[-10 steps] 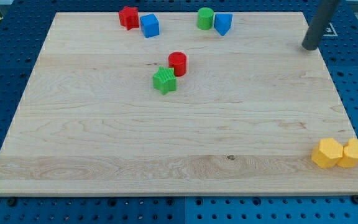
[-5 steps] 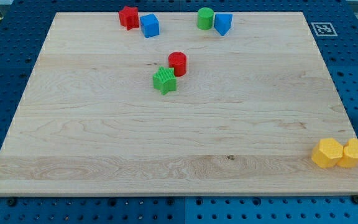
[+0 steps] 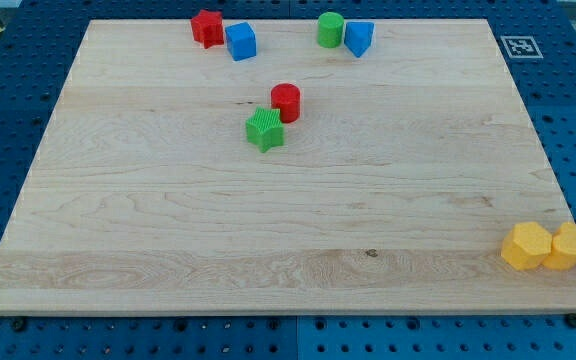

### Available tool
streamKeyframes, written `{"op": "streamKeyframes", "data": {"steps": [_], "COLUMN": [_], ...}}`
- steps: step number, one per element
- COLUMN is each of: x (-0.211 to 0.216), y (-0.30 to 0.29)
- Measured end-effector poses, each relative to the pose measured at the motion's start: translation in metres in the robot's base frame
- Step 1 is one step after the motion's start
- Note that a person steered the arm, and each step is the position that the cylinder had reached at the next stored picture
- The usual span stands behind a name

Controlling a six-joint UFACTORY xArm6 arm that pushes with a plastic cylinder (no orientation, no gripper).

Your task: Move the yellow heart left to the yellow hexagon

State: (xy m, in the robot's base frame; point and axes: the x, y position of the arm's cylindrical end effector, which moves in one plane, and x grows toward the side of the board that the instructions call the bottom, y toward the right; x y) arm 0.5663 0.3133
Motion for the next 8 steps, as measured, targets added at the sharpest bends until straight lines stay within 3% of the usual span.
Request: {"op": "streamKeyframes", "data": {"steps": [2, 4, 8], "x": [-0.003, 0.035, 0.035], "y": [-0.011, -0.05, -0.125]}}
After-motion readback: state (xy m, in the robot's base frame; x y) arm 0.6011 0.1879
